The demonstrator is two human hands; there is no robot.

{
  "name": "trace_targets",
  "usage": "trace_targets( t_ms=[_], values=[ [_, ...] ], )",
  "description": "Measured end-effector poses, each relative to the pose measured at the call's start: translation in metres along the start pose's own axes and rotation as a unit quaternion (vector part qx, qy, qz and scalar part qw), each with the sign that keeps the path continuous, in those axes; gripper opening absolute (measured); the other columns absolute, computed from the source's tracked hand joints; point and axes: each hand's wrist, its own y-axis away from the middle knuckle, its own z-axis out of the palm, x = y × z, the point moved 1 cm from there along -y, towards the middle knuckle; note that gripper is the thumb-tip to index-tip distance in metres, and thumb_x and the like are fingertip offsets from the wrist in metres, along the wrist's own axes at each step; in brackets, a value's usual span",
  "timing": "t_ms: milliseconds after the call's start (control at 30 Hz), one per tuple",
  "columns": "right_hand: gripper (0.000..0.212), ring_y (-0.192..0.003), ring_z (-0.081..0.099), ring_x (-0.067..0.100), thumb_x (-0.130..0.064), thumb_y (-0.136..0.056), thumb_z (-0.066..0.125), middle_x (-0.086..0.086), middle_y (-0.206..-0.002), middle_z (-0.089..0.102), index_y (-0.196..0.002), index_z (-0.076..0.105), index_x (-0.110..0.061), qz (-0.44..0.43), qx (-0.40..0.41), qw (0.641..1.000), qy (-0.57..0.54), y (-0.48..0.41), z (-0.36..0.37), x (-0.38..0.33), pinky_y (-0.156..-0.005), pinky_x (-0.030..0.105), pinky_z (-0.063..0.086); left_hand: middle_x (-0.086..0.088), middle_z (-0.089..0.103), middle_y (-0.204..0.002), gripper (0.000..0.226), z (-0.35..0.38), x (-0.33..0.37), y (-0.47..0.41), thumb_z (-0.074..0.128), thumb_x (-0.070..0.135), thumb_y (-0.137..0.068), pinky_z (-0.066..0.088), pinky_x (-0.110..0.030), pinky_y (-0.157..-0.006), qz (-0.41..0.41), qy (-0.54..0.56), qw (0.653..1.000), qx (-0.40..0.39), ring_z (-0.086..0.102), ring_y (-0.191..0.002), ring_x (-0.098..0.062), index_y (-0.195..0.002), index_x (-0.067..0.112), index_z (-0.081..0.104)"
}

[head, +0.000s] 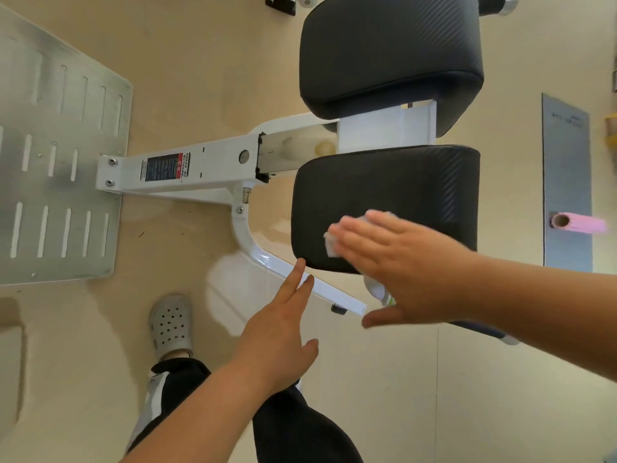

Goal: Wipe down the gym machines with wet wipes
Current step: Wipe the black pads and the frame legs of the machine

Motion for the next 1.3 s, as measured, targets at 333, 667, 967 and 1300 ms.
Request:
trace_targets(
  t_ms=[333,667,967,1300],
  values=[
    [0.124,-0.157,-0.014,0.033,-0.098,-0.078,0.015,0.014,-0.170,-0.011,-0.162,-0.006,-0.010,0.084,-0.013,0.996,-0.014,-0.108,-0.036,-0.001,-0.127,0.053,-0.005,0.035,-0.031,-0.155,0.087,-0.002,-0.004,0.000,0.068,0.052,-0.087,0.048,-0.028,-0.102,-0.002,-0.008,1.000,0.002,0.048,-0.133,-0.005,-0.159,0.035,0.020],
    [0.098,-0.155,-0.017,0.029,-0.082,-0.094,0.015,0.007,-0.170,-0.013,-0.161,-0.010,-0.015,0.030,-0.007,0.999,0.010,-0.014,-0.009,0.006,-0.126,0.048,-0.006,0.036,-0.044,-0.146,0.039,-0.003,0.002,-0.003,0.071,0.051,-0.085,0.054,-0.029,-0.081,-0.006,-0.055,0.998,-0.020,0.065,-0.091,-0.008,-0.117,0.036,0.055],
    [0.097,-0.155,-0.023,0.031,-0.079,-0.095,0.012,0.011,-0.169,-0.019,-0.161,-0.014,-0.012,0.091,0.009,0.996,-0.012,-0.078,-0.015,-0.016,-0.126,0.052,-0.011,0.036,-0.033,-0.153,0.018,-0.008,-0.001,-0.009,0.065,0.032,-0.088,0.032,-0.021,-0.054,-0.021,-0.078,0.996,-0.031,0.053,-0.068,-0.005,-0.094,0.029,0.049],
    [0.099,-0.158,-0.003,0.035,-0.078,-0.094,0.013,0.015,-0.171,-0.002,-0.164,0.006,-0.009,0.251,0.102,0.960,-0.067,0.041,0.021,0.010,-0.126,0.056,0.015,0.020,-0.031,-0.161,0.021,-0.001,0.019,-0.001,0.061,0.038,-0.094,0.038,-0.019,-0.065,-0.031,-0.092,0.995,0.000,0.058,-0.086,-0.009,-0.112,0.035,0.051]
  ],
)
